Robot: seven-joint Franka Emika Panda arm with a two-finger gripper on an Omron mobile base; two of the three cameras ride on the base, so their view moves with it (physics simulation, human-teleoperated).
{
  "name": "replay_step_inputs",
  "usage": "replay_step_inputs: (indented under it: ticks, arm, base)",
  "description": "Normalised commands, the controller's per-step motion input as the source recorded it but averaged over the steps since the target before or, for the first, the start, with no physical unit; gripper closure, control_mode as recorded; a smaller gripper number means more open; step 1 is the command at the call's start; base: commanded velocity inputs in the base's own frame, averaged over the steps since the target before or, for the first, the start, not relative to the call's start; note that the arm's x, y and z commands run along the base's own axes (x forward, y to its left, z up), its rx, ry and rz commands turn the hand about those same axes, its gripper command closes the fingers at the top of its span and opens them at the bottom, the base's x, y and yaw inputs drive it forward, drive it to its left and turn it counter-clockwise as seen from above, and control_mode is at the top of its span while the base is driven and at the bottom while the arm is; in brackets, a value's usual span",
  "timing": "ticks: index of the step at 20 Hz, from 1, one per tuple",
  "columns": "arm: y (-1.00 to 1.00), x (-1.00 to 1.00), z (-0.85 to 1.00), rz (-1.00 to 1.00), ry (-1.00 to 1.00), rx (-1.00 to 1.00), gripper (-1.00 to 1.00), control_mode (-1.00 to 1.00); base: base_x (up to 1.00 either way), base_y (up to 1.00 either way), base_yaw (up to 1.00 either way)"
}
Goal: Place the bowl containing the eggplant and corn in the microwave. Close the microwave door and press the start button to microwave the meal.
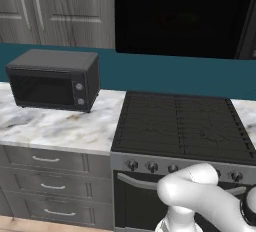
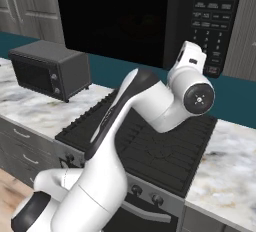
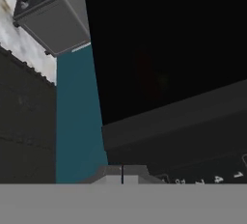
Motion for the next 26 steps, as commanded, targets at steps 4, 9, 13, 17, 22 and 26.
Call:
replay_step_inputs:
  ticks: [4,9,13,17,22,26]
  arm:
    - [-0.19,0.31,-0.13,0.00,0.00,0.00,1.00,-1.00]
    - [-0.17,0.32,-0.12,0.00,0.00,0.00,1.00,-1.00]
    - [-0.17,0.33,-0.08,0.00,0.00,0.00,1.00,-1.00]
    - [-0.16,0.34,-0.08,0.00,0.00,0.00,1.00,-1.00]
    - [-0.17,0.35,-0.07,0.00,0.00,0.00,1.00,-1.00]
    - [-0.18,0.38,-0.05,0.00,0.00,0.00,1.00,-1.00]
  base:
    - [0.00,0.00,0.00]
    - [0.00,0.00,0.00]
    - [0.00,0.00,0.00]
    - [0.00,0.00,0.00]
    - [0.00,0.00,0.00]
    - [0.00,0.00,0.00]
